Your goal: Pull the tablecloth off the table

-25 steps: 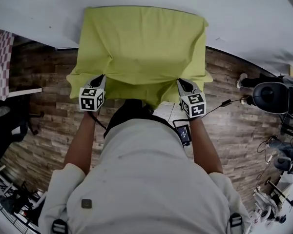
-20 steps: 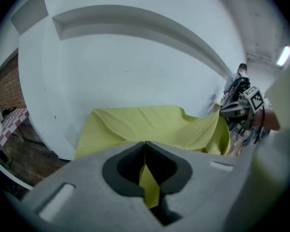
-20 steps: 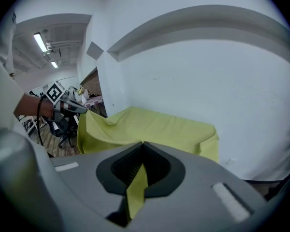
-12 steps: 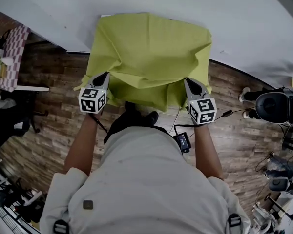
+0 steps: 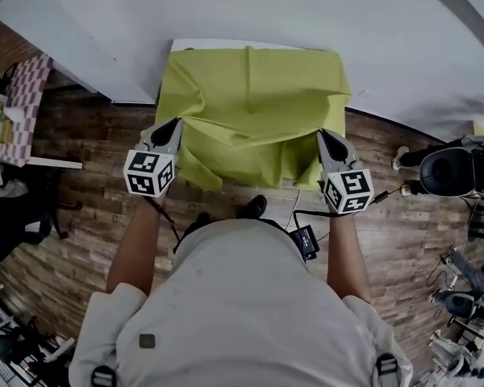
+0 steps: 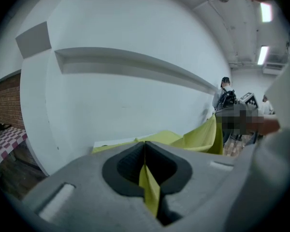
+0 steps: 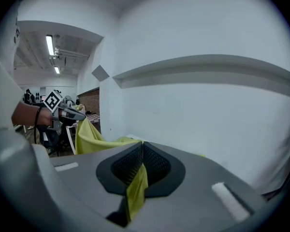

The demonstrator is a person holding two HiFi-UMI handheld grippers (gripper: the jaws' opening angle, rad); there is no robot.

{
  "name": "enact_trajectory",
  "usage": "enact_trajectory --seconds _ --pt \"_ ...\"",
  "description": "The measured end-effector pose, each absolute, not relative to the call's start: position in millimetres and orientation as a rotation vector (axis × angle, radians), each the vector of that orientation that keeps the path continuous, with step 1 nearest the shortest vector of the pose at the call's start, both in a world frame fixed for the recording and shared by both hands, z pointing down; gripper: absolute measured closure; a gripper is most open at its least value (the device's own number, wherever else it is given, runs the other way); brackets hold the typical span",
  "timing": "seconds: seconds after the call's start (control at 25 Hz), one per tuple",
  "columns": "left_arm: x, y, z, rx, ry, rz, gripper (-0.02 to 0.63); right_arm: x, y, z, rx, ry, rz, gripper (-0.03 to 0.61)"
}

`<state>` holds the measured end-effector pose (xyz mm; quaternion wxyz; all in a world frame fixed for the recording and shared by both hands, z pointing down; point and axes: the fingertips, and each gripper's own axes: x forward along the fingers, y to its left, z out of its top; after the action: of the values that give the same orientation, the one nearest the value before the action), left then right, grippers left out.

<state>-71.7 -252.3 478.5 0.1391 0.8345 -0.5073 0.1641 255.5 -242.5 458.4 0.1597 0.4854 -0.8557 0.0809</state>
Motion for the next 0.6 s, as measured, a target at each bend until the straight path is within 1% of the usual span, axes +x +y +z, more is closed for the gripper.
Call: enact_trajectory --seconds 0.28,0.6 --pt "-123 -223 427 2.563 -1.4 0.383 0.609 205 -194 400 1.543 -2.435 0.118 0.566" --pt "-169 -190 389 2.713 -1.278 0.333 0.609 145 -125 369 1.655 -2.393 0.067 0.566"
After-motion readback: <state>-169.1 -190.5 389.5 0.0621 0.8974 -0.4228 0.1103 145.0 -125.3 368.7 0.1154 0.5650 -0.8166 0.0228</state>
